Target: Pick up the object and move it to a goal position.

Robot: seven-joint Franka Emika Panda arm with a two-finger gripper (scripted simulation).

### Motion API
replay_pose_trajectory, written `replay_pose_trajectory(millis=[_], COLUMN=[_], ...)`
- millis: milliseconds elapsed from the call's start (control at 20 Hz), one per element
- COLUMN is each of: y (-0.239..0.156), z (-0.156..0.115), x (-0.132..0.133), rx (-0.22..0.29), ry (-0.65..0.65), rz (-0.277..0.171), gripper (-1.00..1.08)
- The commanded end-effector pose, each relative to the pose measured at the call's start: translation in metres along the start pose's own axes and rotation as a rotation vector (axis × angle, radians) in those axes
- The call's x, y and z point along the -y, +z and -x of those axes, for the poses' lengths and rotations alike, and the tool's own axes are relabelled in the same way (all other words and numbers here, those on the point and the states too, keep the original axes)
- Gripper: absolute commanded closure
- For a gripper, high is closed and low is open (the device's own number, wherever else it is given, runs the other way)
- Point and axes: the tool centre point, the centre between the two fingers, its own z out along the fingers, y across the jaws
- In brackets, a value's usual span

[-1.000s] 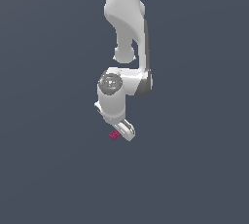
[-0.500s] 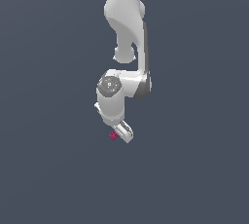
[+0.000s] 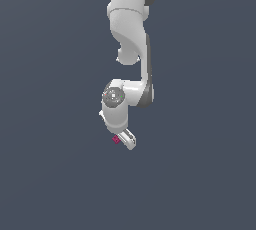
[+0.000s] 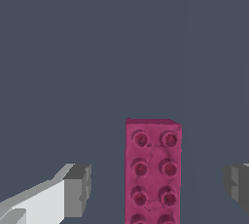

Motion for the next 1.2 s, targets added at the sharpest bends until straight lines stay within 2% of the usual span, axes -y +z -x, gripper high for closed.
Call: replay_pose_trajectory(millis=[0, 200, 250, 850, 1150], y=[0.008, 0.011, 0.011, 0.010, -0.004], z=[0.000, -0.001, -0.001, 0.000, 0.010], x=[0.000, 0.001, 0.001, 0.001, 0.005], rx=[-0.001, -0.001, -0.001, -0.001, -0.001], ry=[0.001, 0.001, 0.001, 0.001, 0.001], rz=[-0.001, -0.001, -0.001, -0.001, -0.001], gripper=[-0.92, -0.92, 1.08, 1.08, 1.08])
